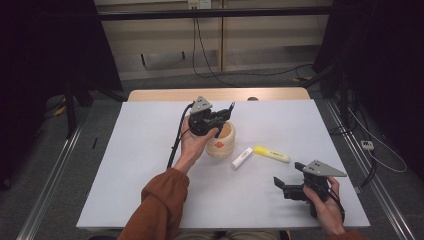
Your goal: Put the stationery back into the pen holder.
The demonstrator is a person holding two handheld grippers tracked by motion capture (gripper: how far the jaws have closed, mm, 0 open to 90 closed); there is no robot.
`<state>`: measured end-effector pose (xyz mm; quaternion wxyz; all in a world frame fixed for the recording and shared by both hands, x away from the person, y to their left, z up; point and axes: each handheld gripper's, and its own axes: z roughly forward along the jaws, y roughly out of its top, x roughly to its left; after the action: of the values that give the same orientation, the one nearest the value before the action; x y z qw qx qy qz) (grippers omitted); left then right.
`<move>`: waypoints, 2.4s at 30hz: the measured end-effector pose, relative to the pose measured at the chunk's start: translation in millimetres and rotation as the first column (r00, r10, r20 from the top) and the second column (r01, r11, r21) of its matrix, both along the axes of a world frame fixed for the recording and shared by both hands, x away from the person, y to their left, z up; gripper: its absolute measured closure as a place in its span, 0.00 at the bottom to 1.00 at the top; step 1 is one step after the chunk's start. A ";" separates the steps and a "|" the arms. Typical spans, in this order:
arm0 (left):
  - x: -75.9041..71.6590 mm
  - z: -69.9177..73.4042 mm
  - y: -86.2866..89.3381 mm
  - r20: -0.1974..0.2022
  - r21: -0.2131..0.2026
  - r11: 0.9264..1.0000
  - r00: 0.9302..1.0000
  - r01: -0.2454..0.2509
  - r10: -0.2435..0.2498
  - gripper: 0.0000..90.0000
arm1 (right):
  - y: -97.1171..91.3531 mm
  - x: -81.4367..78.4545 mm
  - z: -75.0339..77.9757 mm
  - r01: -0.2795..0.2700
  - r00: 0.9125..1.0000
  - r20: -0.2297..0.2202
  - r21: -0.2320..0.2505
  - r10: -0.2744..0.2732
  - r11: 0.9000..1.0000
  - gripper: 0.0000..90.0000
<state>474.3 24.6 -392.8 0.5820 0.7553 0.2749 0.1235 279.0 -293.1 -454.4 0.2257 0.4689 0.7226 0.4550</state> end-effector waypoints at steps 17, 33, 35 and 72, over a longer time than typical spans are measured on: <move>-1.4 -2.1 15.6 -0.052 0.038 0.999 0.998 -0.030 0.032 0.69 | 0.5 0.3 -0.3 -0.002 1.000 -0.001 -0.001 0.002 1.000 0.04; -12.1 16.2 39.6 -0.095 0.133 0.986 0.989 -0.104 0.117 0.07 | 1.5 0.1 0.1 -0.005 1.000 0.002 -0.006 0.005 1.000 0.04; -15.2 16.5 44.0 -0.088 0.143 0.985 0.990 -0.096 0.110 0.06 | 1.6 0.3 0.1 -0.006 1.000 0.002 -0.007 0.006 1.000 0.04; -105.6 -19.4 145.1 -0.117 0.235 0.959 0.975 -0.159 0.190 0.09 | 3.5 2.3 4.1 -0.014 1.000 -0.006 0.003 0.014 1.000 0.06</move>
<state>368.7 169.7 -412.2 0.4595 0.7954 0.3647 0.1520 281.3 -289.6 -450.3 0.2197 0.4657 0.7257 0.4563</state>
